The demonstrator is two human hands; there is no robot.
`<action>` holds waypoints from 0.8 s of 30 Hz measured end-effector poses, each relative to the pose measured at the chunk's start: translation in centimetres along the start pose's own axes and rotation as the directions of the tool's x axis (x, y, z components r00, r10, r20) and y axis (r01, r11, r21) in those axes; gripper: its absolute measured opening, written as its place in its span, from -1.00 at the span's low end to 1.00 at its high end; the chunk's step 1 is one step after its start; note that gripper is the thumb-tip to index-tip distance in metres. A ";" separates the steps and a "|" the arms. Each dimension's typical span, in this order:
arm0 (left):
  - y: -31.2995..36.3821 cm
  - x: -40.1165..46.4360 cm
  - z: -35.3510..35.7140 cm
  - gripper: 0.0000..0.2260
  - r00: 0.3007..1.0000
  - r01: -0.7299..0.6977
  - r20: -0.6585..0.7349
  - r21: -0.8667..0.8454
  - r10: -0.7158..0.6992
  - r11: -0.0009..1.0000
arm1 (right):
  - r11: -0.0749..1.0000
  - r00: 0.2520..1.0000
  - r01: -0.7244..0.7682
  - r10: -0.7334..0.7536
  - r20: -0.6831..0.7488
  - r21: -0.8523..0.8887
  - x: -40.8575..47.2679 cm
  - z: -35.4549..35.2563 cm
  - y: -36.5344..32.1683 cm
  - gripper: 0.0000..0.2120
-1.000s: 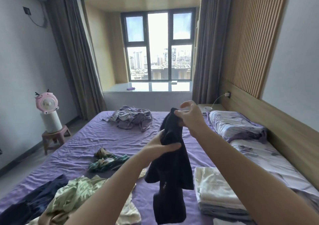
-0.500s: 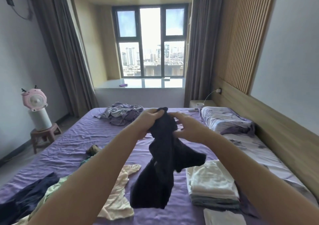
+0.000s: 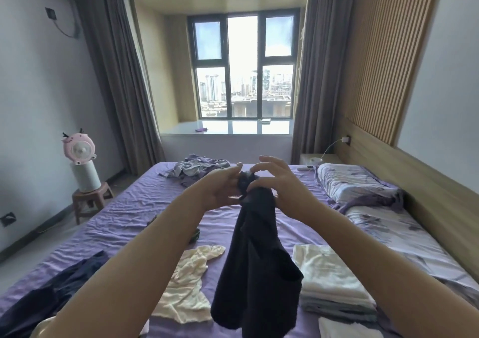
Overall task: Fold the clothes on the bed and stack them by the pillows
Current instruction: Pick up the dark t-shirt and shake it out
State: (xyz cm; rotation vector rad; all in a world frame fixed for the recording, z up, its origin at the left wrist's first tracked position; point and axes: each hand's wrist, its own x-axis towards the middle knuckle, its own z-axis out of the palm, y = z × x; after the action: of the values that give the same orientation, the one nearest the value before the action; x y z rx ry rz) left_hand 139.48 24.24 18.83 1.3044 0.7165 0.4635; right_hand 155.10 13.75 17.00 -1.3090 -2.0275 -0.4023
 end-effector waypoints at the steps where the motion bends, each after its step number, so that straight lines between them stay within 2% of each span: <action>1: -0.2 -0.3 -0.2 -0.67 1.000 0.000 -0.014 0.021 0.000 1.000 | 0.991 0.995 -0.097 0.098 0.000 0.092 0.2 -0.1 0.1 -0.80; 3: -0.9 -0.8 -0.1 -0.69 0.998 -0.050 -0.023 0.055 0.052 0.997 | 0.938 0.968 -0.251 0.244 0.057 0.238 0.6 -0.4 0.5 -0.74; 5: -1.4 -1.6 0.1 -0.77 0.982 -0.188 0.001 0.160 0.191 0.969 | 0.885 0.939 -0.345 0.322 0.122 0.314 0.8 -0.6 0.6 -0.67; 8: -1.7 -2.9 0.3 -0.41 0.918 -0.386 0.186 0.231 0.349 0.893 | 0.792 0.894 -0.437 0.434 0.111 0.427 0.8 0.1 0.3 -0.75; 10: -1.6 -3.3 0.7 -0.35 0.878 -0.474 0.262 0.361 0.400 0.803 | 0.661 0.827 -0.506 0.554 0.093 0.555 1.0 0.8 0.0 -0.87; 12: -1.6 -3.2 1.2 -0.46 0.839 -0.529 0.226 0.550 0.495 0.647 | 0.516 0.761 -0.548 0.635 0.135 0.658 1.2 1.3 -0.5 -0.93; 14: -1.7 -2.8 1.8 -0.63 0.763 -0.553 0.175 0.676 0.623 0.487 | 0.534 0.780 -0.560 0.598 0.185 0.633 0.9 1.6 -0.7 -0.89; 15: -1.7 -2.5 1.9 -0.70 0.729 -0.560 0.155 0.695 0.666 0.451 | 0.514 0.786 -0.558 0.580 0.216 0.651 0.6 1.6 -0.7 -0.87; 17: -1.6 -2.3 1.7 -0.78 0.714 -0.530 0.075 0.708 0.696 0.468 | 0.318 0.775 -0.536 0.553 0.306 0.782 -0.2 1.6 -0.7 -0.87; 19: -1.2 -2.0 0.9 -0.82 0.710 -0.476 -0.007 0.732 0.704 0.487 | 0.121 0.759 -0.524 0.515 0.398 0.843 -1.1 1.8 -0.3 -0.85; 20: -1.0 -1.9 0.4 -0.82 0.707 -0.452 -0.041 0.741 0.706 0.496 | 0.104 0.758 -0.541 0.490 0.431 0.834 -1.6 2.0 -0.1 -0.84; 21: -0.9 -2.0 0.0 -0.83 0.703 -0.429 -0.077 0.746 0.707 0.509 | 0.143 0.761 -0.570 0.465 0.453 0.809 -2.1 2.3 0.1 -0.85; 22: -0.7 -2.0 -0.3 -0.85 0.699 -0.405 -0.119 0.747 0.706 0.527 | 0.212 0.758 -0.608 0.444 0.479 0.765 -2.8 2.7 0.2 -0.82; 24: -0.4 -1.9 -0.9 -0.91 0.695 -0.349 -0.227 0.722 0.682 0.597 | 0.422 0.720 -0.693 0.425 0.548 0.584 -4.0 3.7 0.2 -0.69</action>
State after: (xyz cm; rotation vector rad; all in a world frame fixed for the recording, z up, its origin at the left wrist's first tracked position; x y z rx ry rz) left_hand 137.45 23.49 18.73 2.1201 0.9361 1.1633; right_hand 154.97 13.28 11.60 -1.4087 -1.4897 0.9871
